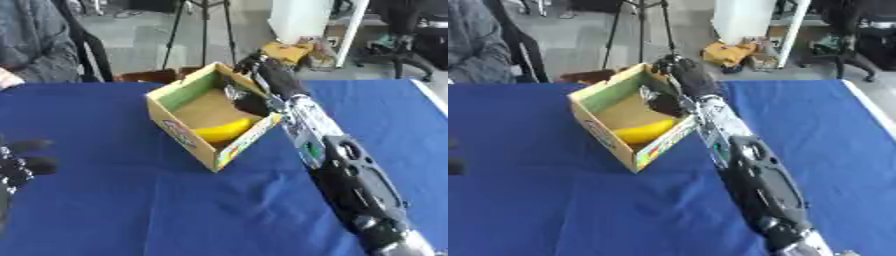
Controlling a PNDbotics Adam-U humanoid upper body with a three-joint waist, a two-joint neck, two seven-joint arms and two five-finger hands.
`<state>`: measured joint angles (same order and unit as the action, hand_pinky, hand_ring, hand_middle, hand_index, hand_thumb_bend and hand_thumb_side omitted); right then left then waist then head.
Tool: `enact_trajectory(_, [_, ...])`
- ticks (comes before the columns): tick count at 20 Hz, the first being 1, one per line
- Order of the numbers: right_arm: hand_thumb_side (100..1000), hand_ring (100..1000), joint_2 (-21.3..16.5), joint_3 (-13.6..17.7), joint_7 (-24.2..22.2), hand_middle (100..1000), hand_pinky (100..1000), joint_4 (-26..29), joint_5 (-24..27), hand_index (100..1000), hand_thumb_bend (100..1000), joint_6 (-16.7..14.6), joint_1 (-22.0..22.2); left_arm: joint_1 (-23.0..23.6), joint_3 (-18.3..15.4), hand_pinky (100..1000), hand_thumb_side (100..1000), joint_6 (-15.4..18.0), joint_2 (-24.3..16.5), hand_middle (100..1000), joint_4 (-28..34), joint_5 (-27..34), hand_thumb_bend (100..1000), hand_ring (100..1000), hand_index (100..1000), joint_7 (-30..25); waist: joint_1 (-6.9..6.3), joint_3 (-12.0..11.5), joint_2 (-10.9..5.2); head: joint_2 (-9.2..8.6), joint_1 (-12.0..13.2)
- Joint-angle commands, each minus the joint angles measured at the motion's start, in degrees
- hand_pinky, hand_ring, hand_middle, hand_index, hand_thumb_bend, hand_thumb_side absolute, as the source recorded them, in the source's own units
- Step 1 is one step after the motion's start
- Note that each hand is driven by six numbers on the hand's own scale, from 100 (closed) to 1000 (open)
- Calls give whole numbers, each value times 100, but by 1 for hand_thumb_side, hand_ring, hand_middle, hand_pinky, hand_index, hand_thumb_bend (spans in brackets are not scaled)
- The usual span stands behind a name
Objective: Pick up objects on the table and place them in the box.
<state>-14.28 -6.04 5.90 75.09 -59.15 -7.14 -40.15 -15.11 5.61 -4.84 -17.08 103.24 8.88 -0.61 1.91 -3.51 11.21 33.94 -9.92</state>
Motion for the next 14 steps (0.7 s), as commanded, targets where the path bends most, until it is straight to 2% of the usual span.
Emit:
enact_trajectory(1, [899,567,8,-113,319,576,607,616,342,718,100,-38,228,-48,-145,709,1000,29,-95,709,117,-50,285,636,692,119,-3,108,-19,-102,186])
enact_trajectory(6, [949,548,193,-78,683,555,590,1097,788,706,100,363,954,-30,-202,709,1000,38,-135,710,118,-87,283,636,692,189,-23,405,52,-100,383])
enact_trajectory(10, [967,542,226,-46,763,551,585,1517,1131,704,100,704,1511,10,-206,709,1000,37,-117,711,106,-93,282,637,693,205,-40,477,43,-48,445])
enact_trajectory(14, [981,520,348,1,871,532,574,2044,1466,700,100,1039,2056,62,-195,710,1000,35,-84,713,86,-94,279,638,693,196,-74,487,17,127,540])
